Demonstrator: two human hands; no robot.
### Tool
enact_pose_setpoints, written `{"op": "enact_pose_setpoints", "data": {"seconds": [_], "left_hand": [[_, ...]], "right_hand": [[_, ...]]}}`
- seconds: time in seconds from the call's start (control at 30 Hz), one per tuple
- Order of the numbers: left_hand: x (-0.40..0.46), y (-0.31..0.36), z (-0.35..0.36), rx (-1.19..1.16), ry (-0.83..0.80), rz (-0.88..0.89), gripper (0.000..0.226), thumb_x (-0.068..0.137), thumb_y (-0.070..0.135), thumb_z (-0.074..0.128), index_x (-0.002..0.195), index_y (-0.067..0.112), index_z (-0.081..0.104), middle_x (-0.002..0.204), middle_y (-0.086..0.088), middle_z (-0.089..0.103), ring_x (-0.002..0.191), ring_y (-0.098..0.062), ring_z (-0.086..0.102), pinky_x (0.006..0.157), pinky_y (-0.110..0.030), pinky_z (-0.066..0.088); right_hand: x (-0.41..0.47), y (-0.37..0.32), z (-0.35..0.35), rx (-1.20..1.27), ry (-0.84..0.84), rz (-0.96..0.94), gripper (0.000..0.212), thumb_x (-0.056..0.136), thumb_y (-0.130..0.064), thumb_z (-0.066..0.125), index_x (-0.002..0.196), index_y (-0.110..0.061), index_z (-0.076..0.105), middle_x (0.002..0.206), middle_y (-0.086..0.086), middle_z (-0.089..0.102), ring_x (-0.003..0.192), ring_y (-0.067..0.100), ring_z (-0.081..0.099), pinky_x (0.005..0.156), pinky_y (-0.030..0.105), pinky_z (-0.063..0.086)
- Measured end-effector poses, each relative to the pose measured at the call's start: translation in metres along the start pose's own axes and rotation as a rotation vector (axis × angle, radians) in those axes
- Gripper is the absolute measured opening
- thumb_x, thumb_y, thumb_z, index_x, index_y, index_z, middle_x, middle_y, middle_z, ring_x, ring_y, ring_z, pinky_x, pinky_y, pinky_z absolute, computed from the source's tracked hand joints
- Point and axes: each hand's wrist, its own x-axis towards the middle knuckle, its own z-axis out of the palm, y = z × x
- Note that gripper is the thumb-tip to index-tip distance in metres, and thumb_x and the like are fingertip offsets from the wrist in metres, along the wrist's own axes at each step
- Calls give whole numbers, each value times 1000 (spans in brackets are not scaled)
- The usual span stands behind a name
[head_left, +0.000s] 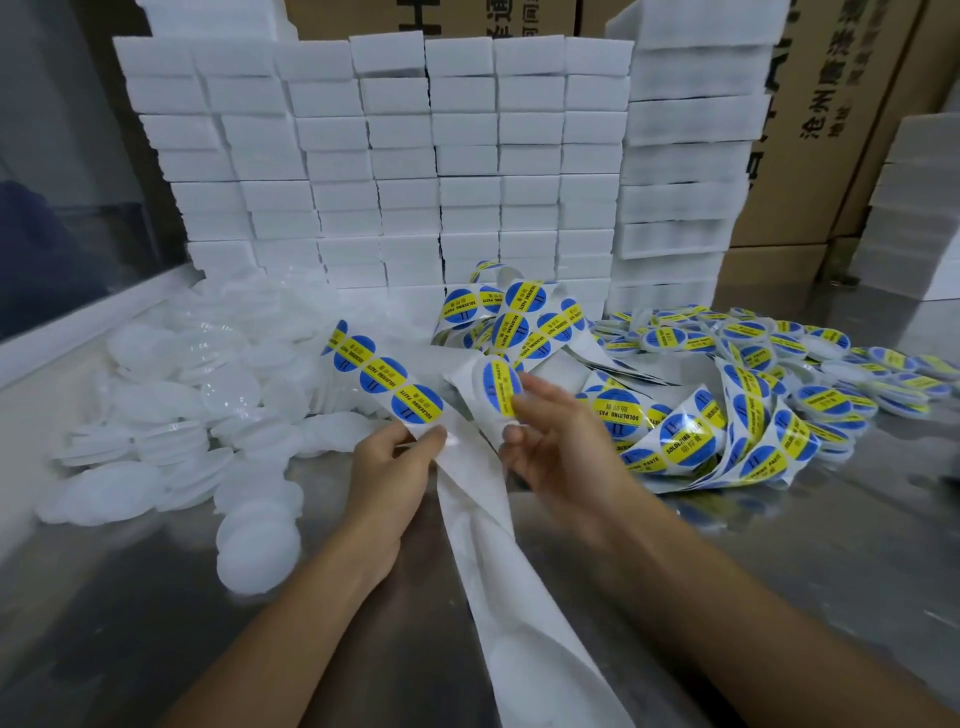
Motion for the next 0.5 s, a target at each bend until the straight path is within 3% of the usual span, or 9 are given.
{"op": "enact_pose_setpoints", "data": {"seconds": [0.1, 0.17, 0.23, 0.37, 0.5], "left_hand": [[1, -4, -3, -33, -3, -17, 10, 89, 17, 65, 81, 18, 72, 84, -9, 73, 75, -18, 64, 72, -40, 53], [1, -5, -2, -63, -12, -7, 12, 90, 12, 63, 86, 19, 72, 88, -5, 76, 82, -21, 68, 76, -40, 54], [1, -6, -2, -81, -11, 5, 16, 91, 7, 61, 88, 20, 71, 87, 1, 77, 81, -18, 71, 73, -34, 56], [2, -8, -1, -86, -7, 4, 16, 91, 6, 62, 90, 19, 70, 84, 6, 77, 80, -13, 72, 73, -31, 55], [3, -9, 0, -95, 0, 15, 17, 91, 5, 62, 89, 20, 70, 82, 9, 76, 75, -7, 72, 69, -29, 56]], "right_hand": [[8, -31, -10, -338, 262, -333, 14, 91, -4, 63, 94, -17, 66, 64, -4, 66, 52, 9, 61, 52, 22, 50], [16, -55, -22, -319, 362, -442, 15, 93, -3, 60, 98, -16, 66, 74, -3, 68, 55, 8, 65, 52, 19, 51], [28, -78, -37, -245, 436, -455, 25, 93, -3, 58, 115, -14, 62, 90, 2, 66, 61, 12, 68, 55, 20, 54], [49, -108, -64, -165, 529, -364, 57, 95, -3, 55, 147, -18, 36, 118, 10, 58, 75, 18, 72, 69, 28, 62], [60, -120, -75, -89, 573, -302, 67, 96, -4, 55, 153, -22, 25, 91, 9, 58, 77, 20, 72, 76, 33, 62]]}}
